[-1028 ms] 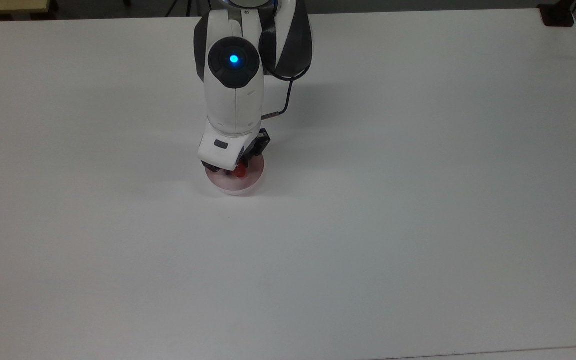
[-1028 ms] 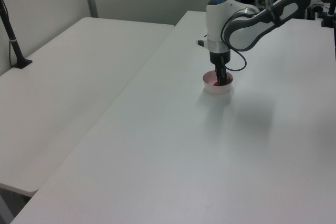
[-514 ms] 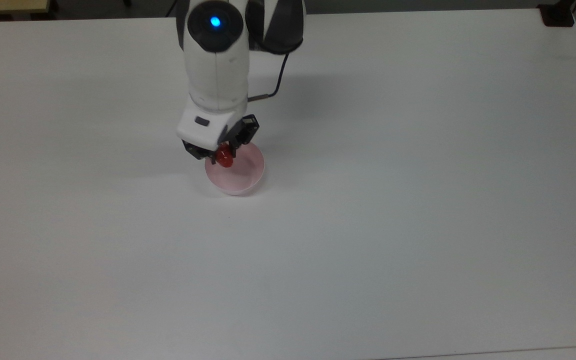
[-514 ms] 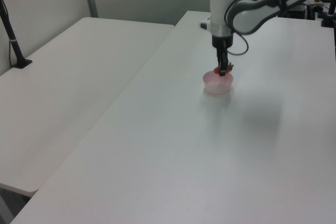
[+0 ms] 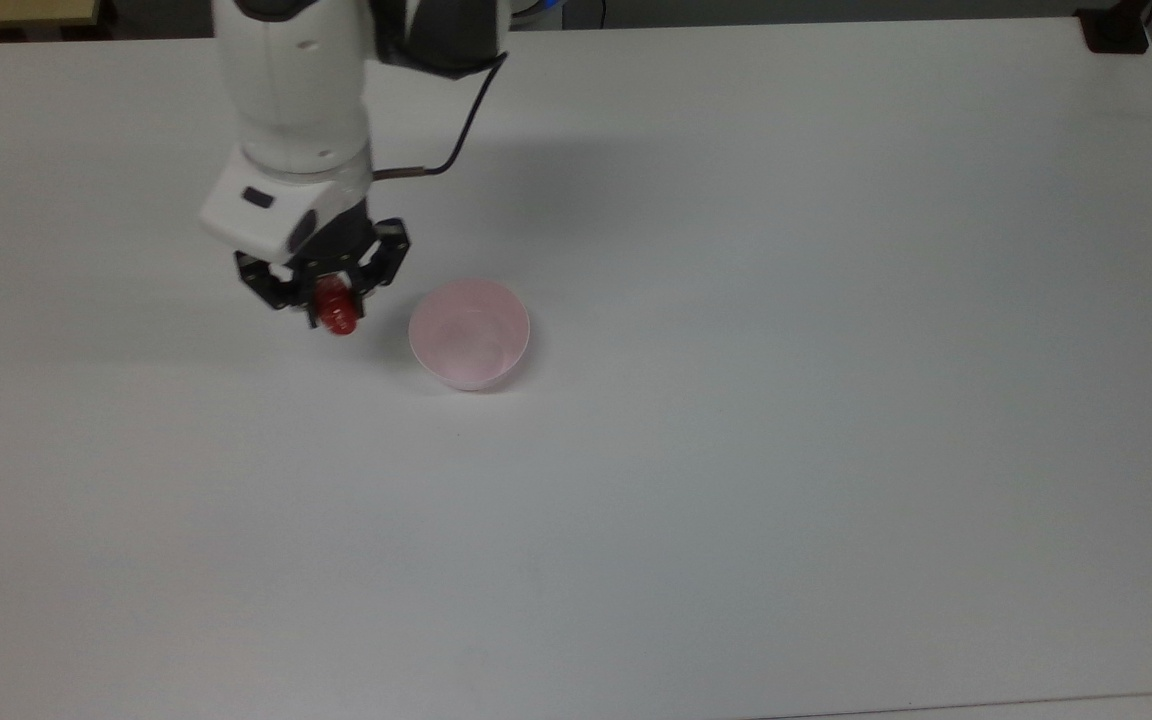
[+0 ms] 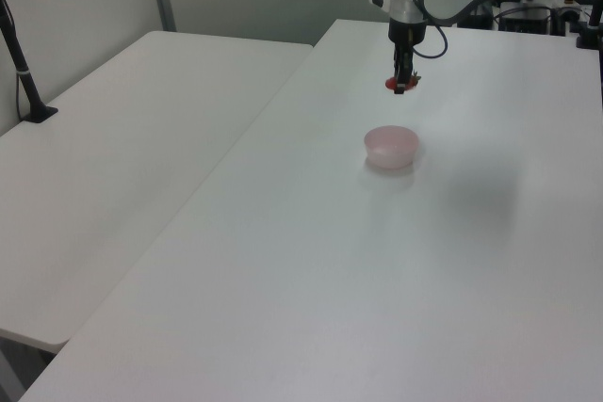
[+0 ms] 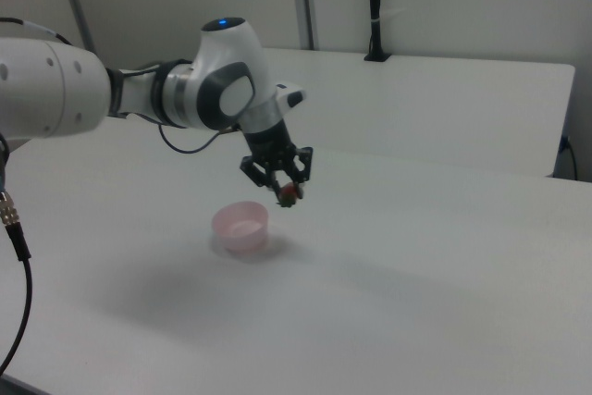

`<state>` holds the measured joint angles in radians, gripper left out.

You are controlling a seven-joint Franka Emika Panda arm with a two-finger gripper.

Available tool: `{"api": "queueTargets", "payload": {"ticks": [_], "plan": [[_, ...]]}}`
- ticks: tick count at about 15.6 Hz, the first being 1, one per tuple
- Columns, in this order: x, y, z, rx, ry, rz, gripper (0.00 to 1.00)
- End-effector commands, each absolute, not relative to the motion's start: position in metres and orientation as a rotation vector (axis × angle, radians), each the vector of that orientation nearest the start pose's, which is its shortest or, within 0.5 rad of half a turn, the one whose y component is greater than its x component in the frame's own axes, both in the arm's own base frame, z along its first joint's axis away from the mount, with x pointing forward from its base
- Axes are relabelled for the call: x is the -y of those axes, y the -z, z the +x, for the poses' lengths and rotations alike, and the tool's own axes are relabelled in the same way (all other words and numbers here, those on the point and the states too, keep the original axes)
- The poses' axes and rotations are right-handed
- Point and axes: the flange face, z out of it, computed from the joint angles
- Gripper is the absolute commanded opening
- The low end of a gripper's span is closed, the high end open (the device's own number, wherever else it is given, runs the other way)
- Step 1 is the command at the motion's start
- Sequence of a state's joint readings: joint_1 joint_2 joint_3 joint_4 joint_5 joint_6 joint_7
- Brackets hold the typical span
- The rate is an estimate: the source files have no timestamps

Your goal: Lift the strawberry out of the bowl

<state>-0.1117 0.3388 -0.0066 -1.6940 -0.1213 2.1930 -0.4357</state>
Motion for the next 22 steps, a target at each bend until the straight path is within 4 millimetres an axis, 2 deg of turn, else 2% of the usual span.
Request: {"api": "queueTargets", "payload": {"ticks": [1,3,5,8,9,10,11,12,13,16,19,21,22], "plan": [[0.098,-0.381,0.681,0.626,0.314,-3.239,0.22],[0.099,-0.357,0.683,0.632,0.268,-3.237,0.22],[0.101,-0.345,0.684,0.632,0.250,-3.236,0.23],[0.113,-0.337,0.685,0.606,0.275,-3.245,0.23],[0.115,-0.337,0.685,0.600,0.280,-3.247,0.26],[0.116,-0.337,0.685,0.577,0.282,-3.247,0.50],[0.116,-0.340,0.685,0.540,0.293,-3.250,0.89],[0.115,-0.343,0.685,0.496,0.299,-3.255,1.00],[0.116,-0.350,0.684,0.455,0.313,-3.261,1.00],[0.112,-0.392,0.679,0.345,0.367,-3.271,1.00],[0.101,-0.451,0.656,0.162,0.292,-3.273,1.00],[0.094,-0.499,0.631,-0.039,0.230,-3.264,1.00],[0.087,-0.534,0.607,-0.126,0.171,-3.255,1.00]]}}
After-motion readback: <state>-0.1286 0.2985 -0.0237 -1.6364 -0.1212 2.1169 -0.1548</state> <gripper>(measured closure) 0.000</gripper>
